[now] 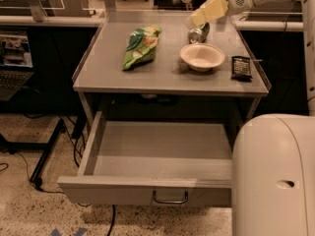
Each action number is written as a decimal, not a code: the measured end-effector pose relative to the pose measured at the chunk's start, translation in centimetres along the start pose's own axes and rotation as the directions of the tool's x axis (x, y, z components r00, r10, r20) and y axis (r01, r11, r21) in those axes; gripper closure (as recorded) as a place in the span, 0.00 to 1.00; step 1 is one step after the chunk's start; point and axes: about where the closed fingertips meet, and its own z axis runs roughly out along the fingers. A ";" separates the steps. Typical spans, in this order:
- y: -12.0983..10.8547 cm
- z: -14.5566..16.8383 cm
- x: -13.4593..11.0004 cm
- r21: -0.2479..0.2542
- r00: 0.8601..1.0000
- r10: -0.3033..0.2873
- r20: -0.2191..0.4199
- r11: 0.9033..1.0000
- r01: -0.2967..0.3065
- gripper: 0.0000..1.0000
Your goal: Place green rice chip bag into top drawer
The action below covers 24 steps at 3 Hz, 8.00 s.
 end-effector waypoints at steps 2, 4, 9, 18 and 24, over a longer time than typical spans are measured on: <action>-1.6 4.9 -1.9 0.064 0.999 -0.033 0.043 0.997 0.030 0.00; -2.3 5.3 -1.7 0.097 0.998 -0.011 0.060 0.995 0.006 0.00; 0.5 18.4 -1.1 -0.038 0.970 0.139 0.201 0.990 -0.134 0.00; 1.3 19.9 -1.4 -0.055 0.976 0.109 0.189 0.993 -0.100 1.00; 9.2 3.6 3.9 -0.296 0.919 0.243 0.310 0.943 -0.150 1.00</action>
Offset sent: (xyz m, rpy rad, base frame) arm 0.0269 0.0637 -0.0285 0.0226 -0.1082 -0.1207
